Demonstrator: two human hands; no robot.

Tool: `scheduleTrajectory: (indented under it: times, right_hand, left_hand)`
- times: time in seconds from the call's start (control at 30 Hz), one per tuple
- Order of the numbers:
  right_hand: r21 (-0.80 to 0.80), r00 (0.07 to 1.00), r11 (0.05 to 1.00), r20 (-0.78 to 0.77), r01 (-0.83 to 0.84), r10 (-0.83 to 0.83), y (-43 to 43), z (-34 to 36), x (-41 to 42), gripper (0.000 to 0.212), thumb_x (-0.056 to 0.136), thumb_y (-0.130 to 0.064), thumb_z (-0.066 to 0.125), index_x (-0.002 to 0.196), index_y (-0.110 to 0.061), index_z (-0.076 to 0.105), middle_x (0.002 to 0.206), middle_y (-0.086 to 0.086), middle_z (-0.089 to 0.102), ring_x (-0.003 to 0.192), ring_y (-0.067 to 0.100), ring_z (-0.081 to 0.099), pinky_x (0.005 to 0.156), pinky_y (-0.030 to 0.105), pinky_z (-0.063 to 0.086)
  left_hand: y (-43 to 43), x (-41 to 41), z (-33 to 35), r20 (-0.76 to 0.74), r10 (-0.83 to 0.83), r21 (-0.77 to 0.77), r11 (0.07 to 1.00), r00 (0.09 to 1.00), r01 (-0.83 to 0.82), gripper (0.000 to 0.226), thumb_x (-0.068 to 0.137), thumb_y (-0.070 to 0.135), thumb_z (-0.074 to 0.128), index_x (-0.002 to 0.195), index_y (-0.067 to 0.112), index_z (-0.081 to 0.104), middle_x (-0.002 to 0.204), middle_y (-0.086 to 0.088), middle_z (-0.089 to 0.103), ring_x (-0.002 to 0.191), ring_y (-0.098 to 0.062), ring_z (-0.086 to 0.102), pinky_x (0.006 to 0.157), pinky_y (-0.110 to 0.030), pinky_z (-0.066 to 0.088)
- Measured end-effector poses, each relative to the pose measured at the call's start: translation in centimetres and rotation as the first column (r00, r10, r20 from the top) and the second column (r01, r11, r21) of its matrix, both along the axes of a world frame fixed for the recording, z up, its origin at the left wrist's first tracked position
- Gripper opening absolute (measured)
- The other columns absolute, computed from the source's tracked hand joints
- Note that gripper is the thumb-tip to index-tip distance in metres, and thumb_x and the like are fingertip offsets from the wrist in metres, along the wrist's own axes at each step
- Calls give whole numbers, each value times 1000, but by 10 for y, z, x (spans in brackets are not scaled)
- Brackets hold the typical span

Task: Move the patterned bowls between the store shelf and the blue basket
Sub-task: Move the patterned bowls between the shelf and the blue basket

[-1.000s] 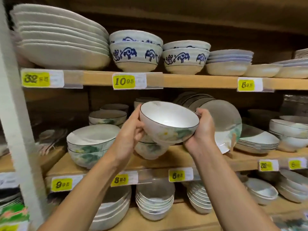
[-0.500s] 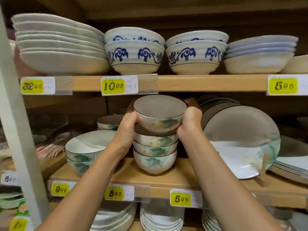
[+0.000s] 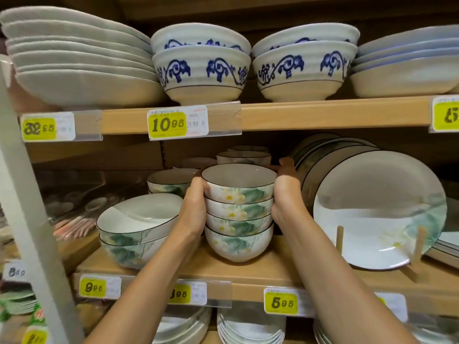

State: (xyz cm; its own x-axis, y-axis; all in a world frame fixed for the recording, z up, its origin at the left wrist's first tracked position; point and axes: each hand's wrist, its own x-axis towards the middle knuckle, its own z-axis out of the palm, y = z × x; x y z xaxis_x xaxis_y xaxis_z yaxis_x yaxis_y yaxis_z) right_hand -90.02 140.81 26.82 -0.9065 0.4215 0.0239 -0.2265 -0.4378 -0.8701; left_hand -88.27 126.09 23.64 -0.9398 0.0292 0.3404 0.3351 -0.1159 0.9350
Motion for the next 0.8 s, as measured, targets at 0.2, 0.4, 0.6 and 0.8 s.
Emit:
scheduleTrajectory:
  times: [0.2,0.4,0.6,0.8]
  right_hand:
    - [44,999,999,42,-30,29,-1,-2,-3,59,94,-57,36,124,-13,63,116,14,68,104,35,64,98,48,50]
    - [9,998,998,8,-67,67,1,-1,0,56,92,-58,40,105,-12,70,96,13,74,88,33,69,78,37,54]
    - [280,997,958,-57,57,-42,1,-9,18,53,79,-55,41,84,-10,67,91,17,70,86,37,64,82,46,53]
    - [443,929,864,-361,240,-73,7,-14,47,47,78,-50,46,67,-6,56,61,-4,56,59,9,53,55,30,42]
  left_hand:
    - [1,-1,-4,29,79,-87,993,996,-76,78,69,62,36,112,4,65,109,-14,71,110,-32,64,102,-56,45]
    - [4,-4,-5,73,118,-48,992,990,-115,71,67,69,37,113,25,68,120,-7,66,113,-26,61,104,-52,43]
    - [3,1,-1,71,115,3,993,991,-115,82,65,74,39,128,27,61,133,-4,60,124,-23,56,110,-47,38]
    - [6,27,8,-43,163,69,985,986,-160,71,79,64,39,132,21,57,133,-2,61,127,-20,53,112,-48,35]
